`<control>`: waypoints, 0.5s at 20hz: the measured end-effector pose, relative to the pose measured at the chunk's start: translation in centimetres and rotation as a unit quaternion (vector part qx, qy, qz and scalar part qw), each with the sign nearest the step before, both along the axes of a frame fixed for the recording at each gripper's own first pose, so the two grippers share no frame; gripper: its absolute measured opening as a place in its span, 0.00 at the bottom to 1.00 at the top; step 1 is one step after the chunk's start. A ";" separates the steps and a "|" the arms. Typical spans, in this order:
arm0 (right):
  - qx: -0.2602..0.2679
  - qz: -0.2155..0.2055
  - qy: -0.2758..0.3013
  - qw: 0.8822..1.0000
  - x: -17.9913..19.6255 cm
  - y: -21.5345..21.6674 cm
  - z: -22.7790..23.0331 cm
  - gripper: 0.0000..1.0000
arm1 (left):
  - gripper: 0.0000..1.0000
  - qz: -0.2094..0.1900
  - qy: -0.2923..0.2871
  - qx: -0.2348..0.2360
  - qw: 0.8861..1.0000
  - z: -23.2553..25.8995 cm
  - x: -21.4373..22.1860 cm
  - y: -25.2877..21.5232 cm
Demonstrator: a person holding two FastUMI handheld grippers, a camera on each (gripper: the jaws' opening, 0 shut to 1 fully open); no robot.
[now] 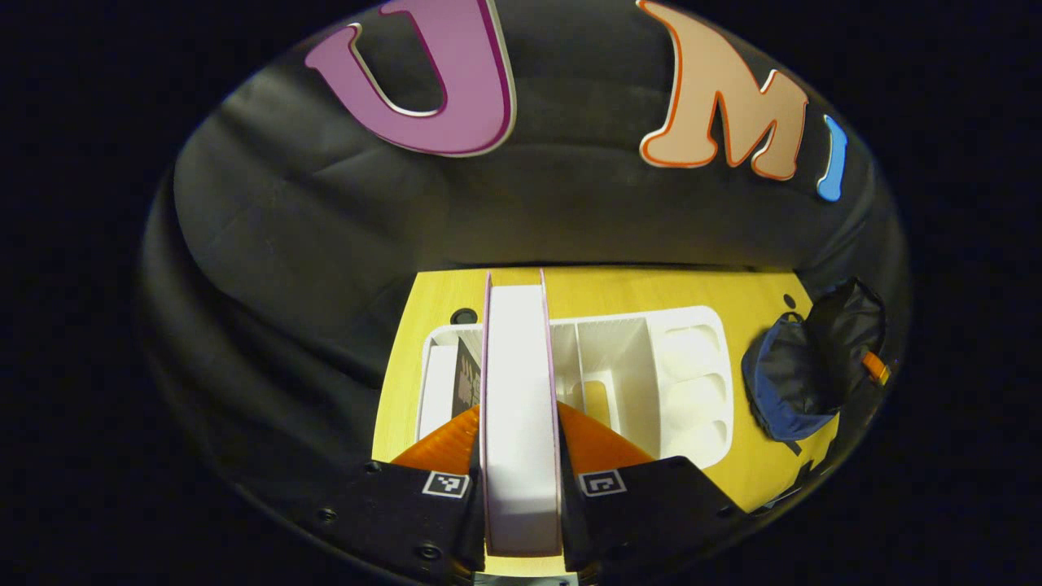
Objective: Open the schoolbag, grab two books from the bookshelf and put them into the schoolbag.
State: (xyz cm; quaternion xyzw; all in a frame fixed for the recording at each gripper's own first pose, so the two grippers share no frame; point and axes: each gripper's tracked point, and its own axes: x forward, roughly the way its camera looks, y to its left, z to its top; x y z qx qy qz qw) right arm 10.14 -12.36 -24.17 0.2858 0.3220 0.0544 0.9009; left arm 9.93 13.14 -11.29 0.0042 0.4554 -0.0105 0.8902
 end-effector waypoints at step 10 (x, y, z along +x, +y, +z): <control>0.006 -0.001 -0.004 1.000 -0.1 -0.2 0.2 0.04 | 0.33 0.053 -0.082 -0.194 0.976 9.6 0.3 -2.5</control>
